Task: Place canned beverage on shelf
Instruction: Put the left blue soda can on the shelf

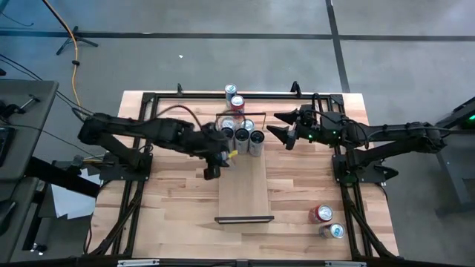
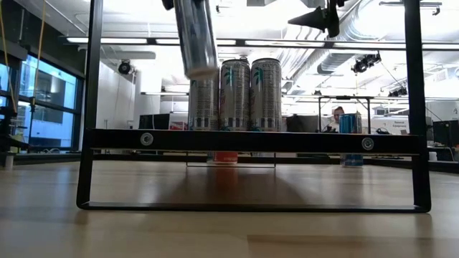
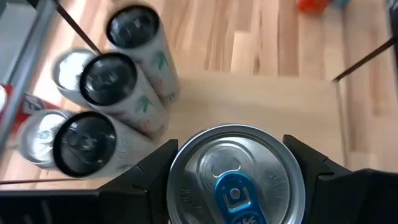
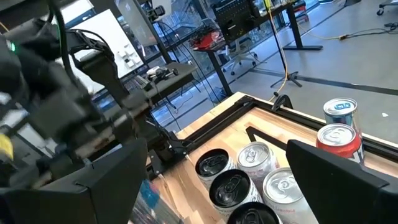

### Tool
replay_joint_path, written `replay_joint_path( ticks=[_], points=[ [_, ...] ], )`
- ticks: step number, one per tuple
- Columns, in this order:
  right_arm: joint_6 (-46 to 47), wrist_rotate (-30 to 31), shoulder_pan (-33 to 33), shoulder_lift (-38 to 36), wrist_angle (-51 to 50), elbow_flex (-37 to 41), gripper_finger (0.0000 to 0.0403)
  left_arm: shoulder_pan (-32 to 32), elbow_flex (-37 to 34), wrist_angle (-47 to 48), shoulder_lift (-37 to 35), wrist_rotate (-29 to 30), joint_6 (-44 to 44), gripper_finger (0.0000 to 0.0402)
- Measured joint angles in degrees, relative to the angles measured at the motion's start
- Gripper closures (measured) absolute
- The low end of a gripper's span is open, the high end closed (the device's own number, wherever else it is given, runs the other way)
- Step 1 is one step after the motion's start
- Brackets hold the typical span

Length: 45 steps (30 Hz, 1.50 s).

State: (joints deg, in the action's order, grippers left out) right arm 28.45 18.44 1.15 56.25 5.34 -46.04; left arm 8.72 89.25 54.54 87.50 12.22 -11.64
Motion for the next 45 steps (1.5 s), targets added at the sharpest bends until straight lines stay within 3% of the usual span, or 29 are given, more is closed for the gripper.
replay_joint_path(
  ticks=[20, 45],
  points=[
    [0.0, 0.0, 0.0, 0.0, -1.7, 0.0, 0.0032, 0.9, 0.0, 1.7, 12.9, 0.3, 0.6, 0.0205],
    [0.0, 0.0, 0.0, 0.0, -2.6, 0.0, 0.0032, 0.7, -0.5, -1.3, 13.1, 0.6, -3.3, 0.0201]
  ],
)
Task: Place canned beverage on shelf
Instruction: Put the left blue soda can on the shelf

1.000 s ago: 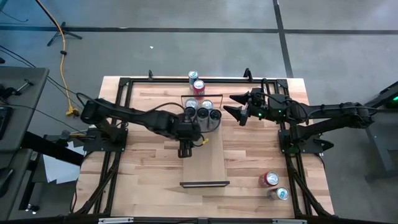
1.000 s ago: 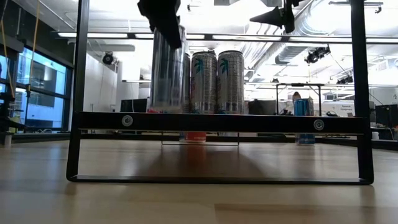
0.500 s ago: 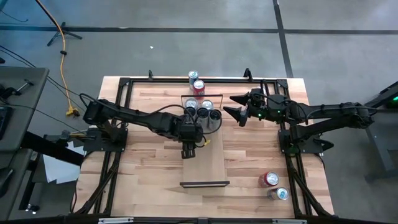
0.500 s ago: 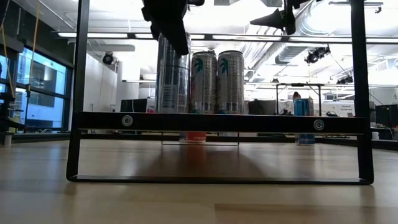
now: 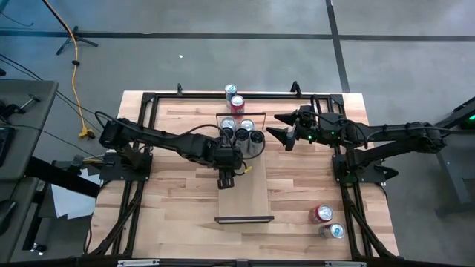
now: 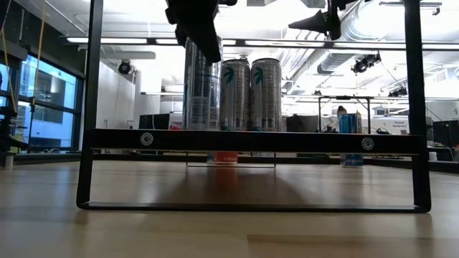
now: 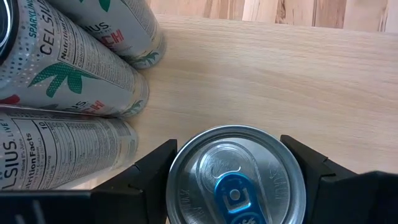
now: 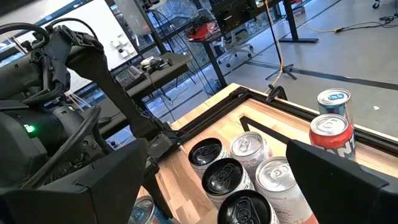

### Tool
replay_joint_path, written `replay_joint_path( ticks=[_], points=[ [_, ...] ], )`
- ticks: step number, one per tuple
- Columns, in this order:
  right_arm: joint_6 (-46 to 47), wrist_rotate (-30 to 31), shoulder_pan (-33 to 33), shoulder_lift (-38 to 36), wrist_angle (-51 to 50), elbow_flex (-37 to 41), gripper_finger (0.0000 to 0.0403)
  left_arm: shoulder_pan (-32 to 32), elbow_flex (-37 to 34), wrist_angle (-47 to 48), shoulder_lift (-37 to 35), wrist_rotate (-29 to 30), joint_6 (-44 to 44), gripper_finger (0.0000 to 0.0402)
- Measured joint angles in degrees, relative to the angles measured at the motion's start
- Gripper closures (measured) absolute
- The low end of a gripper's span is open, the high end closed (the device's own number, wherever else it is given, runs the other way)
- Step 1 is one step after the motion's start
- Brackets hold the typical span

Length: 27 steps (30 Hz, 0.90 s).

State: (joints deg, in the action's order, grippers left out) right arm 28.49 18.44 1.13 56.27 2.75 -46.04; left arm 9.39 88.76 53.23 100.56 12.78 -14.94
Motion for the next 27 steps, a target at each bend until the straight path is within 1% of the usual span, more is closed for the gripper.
replay_joint_path(
  ticks=[5, 14, 21, 22, 27],
  points=[
    [0.0, 0.0, 0.0, 0.0, 0.0, 0.0, 0.0032, -0.3, 0.0, 0.0, 0.0, -0.1, -0.1, 0.0194],
    [2.6, -0.5, 0.0, 0.0, 0.0, 0.0, 0.0032, -1.2, 0.1, -0.1, 0.0, -0.4, -1.0, 0.0136],
    [2.6, -1.0, 0.0, 0.0, 0.0, 0.0, 0.0032, -1.3, 0.1, 0.0, 0.0, -0.6, -1.0, 0.0113],
    [2.6, -1.0, 0.0, 0.0, 0.0, 0.0, 0.0032, -1.5, 0.1, 0.1, -0.2, -0.9, -0.8, 0.0111],
    [2.6, -1.0, 0.0, 0.0, 0.0, 0.0, 0.0032, -3.1, 2.6, 0.9, -1.2, -6.6, 0.0, 0.0108]
  ],
)
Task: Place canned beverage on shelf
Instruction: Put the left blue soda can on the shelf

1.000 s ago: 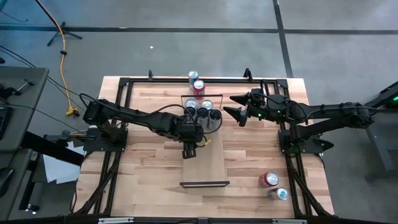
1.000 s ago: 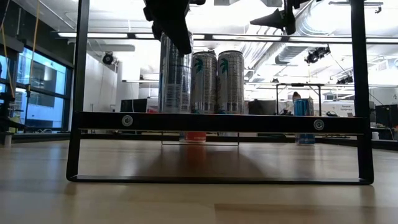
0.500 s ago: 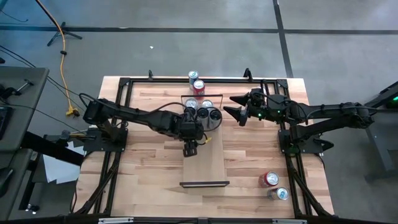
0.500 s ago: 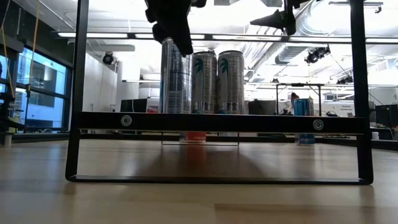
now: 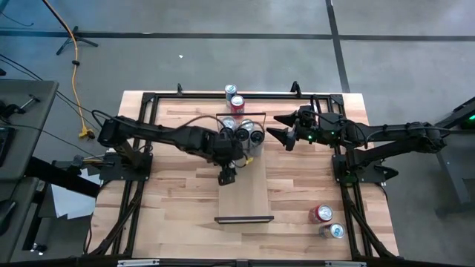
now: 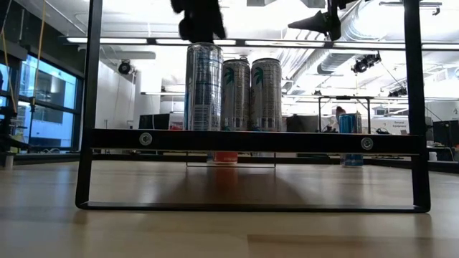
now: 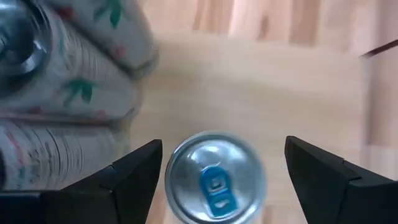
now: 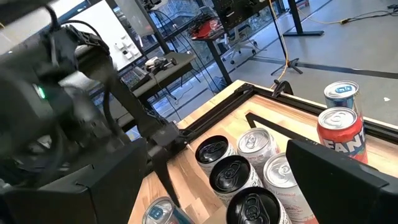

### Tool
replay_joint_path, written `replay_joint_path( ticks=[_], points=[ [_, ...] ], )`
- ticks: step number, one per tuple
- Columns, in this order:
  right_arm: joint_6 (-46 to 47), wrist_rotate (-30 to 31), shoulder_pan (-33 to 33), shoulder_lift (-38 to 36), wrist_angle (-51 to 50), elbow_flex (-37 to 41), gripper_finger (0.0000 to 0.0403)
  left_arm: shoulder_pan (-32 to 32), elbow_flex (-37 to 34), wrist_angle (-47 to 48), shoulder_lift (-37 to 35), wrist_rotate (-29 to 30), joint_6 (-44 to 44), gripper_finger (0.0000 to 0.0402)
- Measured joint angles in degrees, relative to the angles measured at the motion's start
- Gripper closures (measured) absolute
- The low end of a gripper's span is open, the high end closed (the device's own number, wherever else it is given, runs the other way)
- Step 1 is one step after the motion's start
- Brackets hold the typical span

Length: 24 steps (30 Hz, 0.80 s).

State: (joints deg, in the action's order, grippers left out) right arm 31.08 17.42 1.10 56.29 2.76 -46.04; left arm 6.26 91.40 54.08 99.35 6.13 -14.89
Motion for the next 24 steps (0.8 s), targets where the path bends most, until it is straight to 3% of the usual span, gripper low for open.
replay_joint_path(
  ticks=[5, 11, 16, 20, 24],
  points=[
    [0.0, 0.0, 0.0, 0.0, 0.0, 0.0, 0.0032, -1.3, 6.1, 1.2, 0.0, -3.8, 0.6, 0.0108],
    [0.0, -0.4, 0.0, 0.0, -0.1, 0.0, 0.0032, -1.4, 14.7, 2.8, -0.9, -3.9, 6.9, 0.0108],
    [0.0, -1.5, 0.0, 0.0, -0.3, 0.0, 0.0032, -1.2, 16.1, -0.1, -6.4, -3.4, 10.7, 0.0108],
    [0.0, -1.5, 0.0, 0.0, -0.4, 0.0, 0.0032, -0.8, 11.2, -5.4, -14.1, 1.8, 10.8, 0.0108],
    [0.0, -1.5, 0.0, 0.0, -0.4, 0.0, 0.0032, -0.8, -1.7, -15.3, -24.4, 4.8, 7.7, 0.0108]
  ],
)
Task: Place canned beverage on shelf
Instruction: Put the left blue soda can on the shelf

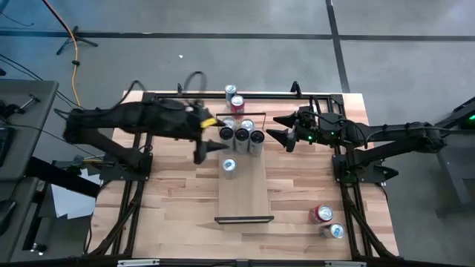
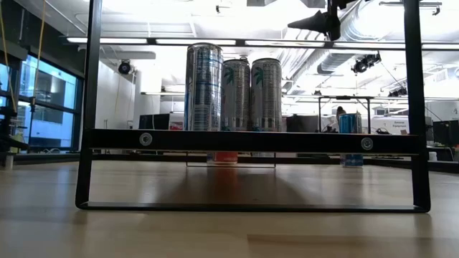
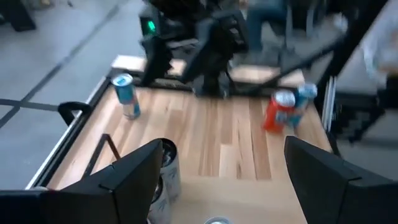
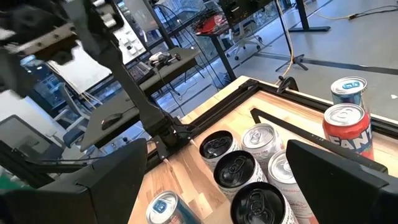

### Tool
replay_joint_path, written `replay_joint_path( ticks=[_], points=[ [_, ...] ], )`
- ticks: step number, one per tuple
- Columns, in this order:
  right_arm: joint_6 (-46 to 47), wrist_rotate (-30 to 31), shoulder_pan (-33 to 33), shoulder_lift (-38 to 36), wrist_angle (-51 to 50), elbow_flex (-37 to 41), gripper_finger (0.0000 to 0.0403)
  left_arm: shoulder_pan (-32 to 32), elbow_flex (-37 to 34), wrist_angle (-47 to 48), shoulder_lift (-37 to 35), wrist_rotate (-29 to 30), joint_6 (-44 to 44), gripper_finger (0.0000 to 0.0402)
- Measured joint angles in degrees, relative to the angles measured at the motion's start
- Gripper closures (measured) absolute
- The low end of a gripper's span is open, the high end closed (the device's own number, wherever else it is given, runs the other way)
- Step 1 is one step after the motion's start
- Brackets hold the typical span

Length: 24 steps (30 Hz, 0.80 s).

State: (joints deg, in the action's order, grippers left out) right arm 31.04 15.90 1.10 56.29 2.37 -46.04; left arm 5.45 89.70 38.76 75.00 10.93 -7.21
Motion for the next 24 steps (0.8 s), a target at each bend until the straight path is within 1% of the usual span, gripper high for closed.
replay_joint_path(
  ticks=[6, 9, 11, 13, 15, 19, 21, 24],
  points=[
    [-0.6, 0.0, 0.0, 0.0, 0.6, 0.0, 0.0032, 0.0, -24.0, -21.8, -16.1, 0.4, -8.0, 0.0108],
    [-1.4, -0.9, 0.0, 0.0, 2.7, 0.0, 0.0032, 0.0, -32.6, -28.4, -21.7, 0.5, -11.3, 0.0108],
    [-2.1, -2.3, 0.0, 0.0, 4.3, 0.0, 0.0032, 0.0, -36.7, -32.3, -24.6, 2.4, -13.0, 0.0108],
    [-3.2, -3.0, 0.0, 0.0, 5.7, 0.0, 0.0032, 0.0, -39.9, -35.9, -27.1, 4.9, -14.0, 0.0108],
    [-4.1, -3.0, -0.1, 0.0, 6.1, 0.0, 0.0032, 0.0, -41.9, -39.0, -28.6, 5.9, -14.2, 0.0108],
    [-5.3, -3.0, -0.1, 0.0, 6.1, 0.0, 0.0032, 0.0, -42.5, -38.7, -30.3, 6.3, -14.2, 0.0108],
    [-6.0, -4.0, -0.5, 0.0, 6.1, 0.0, 0.0033, -0.1, -42.5, -38.8, -30.6, 6.3, -13.7, 0.0108],
    [-7.3, -5.2, -2.9, 0.3, 6.4, -0.4, 0.0054, -0.1, -42.5, -38.7, -30.7, 6.4, -13.4, 0.0108]
  ],
)
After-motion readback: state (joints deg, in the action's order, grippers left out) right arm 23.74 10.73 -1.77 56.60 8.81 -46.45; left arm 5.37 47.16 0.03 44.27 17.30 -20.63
